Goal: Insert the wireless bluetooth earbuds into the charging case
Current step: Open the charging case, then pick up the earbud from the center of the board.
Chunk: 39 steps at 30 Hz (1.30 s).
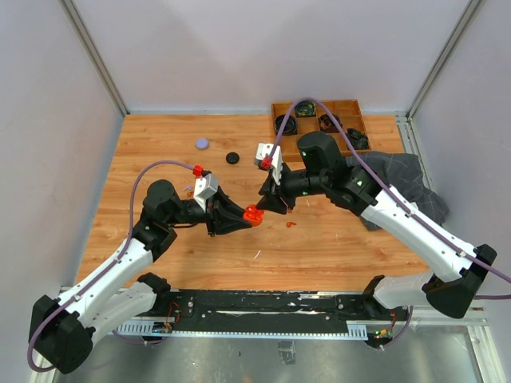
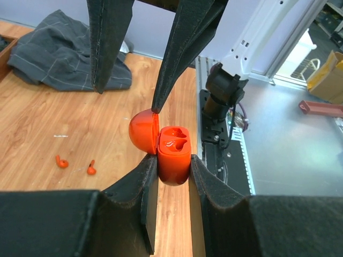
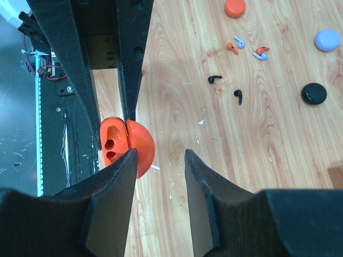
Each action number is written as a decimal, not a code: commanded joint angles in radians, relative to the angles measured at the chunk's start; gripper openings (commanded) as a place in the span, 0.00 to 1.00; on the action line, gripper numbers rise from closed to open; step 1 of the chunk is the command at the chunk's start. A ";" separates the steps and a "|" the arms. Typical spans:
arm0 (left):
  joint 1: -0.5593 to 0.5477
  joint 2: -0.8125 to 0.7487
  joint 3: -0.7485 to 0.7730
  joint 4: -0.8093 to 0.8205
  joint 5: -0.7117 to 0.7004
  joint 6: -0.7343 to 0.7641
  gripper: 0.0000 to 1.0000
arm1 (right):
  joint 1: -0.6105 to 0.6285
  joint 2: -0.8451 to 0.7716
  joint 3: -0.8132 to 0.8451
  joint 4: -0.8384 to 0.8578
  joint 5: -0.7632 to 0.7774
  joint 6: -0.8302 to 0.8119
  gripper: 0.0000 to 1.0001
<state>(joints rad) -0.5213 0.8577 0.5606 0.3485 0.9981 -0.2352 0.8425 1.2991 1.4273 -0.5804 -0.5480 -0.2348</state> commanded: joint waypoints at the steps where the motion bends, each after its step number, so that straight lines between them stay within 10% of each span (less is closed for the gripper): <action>1: -0.009 -0.032 0.008 -0.069 -0.062 0.082 0.00 | 0.005 -0.026 0.001 0.024 0.041 0.025 0.43; 7: -0.009 -0.024 0.068 -0.307 -0.225 0.306 0.00 | -0.005 -0.050 -0.055 0.012 0.181 0.065 0.50; 39: -0.006 -0.263 -0.083 -0.182 -0.684 0.370 0.00 | -0.175 0.394 -0.289 0.034 0.368 0.120 0.59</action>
<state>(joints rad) -0.5251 0.6239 0.4976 0.1322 0.3622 0.1276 0.6910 1.6516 1.1286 -0.5636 -0.1726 -0.1272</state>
